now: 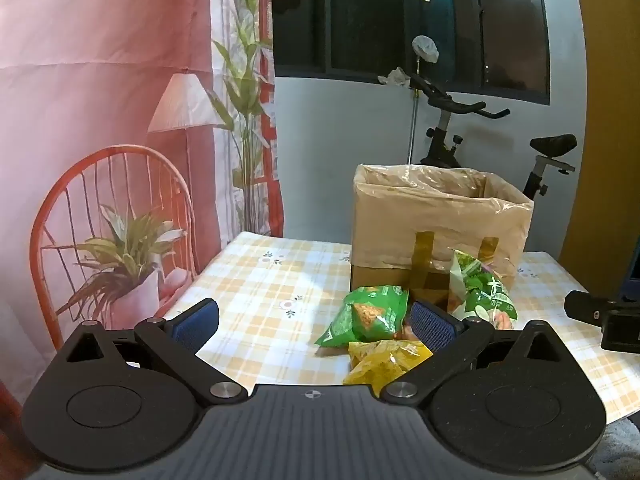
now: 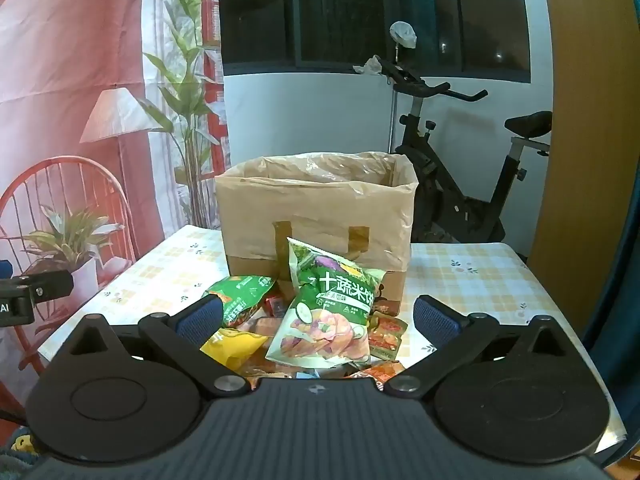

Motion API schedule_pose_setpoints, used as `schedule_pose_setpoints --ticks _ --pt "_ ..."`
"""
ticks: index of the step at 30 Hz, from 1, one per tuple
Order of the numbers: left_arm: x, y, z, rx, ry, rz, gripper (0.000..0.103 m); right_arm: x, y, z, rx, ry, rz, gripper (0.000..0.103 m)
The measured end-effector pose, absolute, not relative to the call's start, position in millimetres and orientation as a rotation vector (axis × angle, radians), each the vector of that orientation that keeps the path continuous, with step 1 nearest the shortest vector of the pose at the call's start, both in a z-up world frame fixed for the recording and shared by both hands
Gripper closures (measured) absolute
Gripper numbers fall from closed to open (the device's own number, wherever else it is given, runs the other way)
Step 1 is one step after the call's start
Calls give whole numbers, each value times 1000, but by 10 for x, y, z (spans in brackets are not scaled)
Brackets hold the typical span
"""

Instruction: Organize snacks

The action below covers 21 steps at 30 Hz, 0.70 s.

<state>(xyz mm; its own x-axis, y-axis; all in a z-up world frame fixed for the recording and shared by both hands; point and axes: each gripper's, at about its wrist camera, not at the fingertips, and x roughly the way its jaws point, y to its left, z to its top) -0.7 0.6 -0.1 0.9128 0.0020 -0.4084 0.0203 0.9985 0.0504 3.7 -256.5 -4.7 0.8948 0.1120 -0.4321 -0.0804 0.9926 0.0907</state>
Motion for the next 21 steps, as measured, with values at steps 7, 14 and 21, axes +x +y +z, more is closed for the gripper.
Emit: schedule_pose_setpoints --ticks 7,14,21 --pt "-83 -17 -17 82 372 -5 0 34 -2570 -49 71 455 94 0" --pt "-95 -18 0 89 372 -26 0 27 -2532 -14 72 455 94 0" --pt "-99 -40 -10 80 379 -28 0 37 -2565 -70 74 459 96 0"
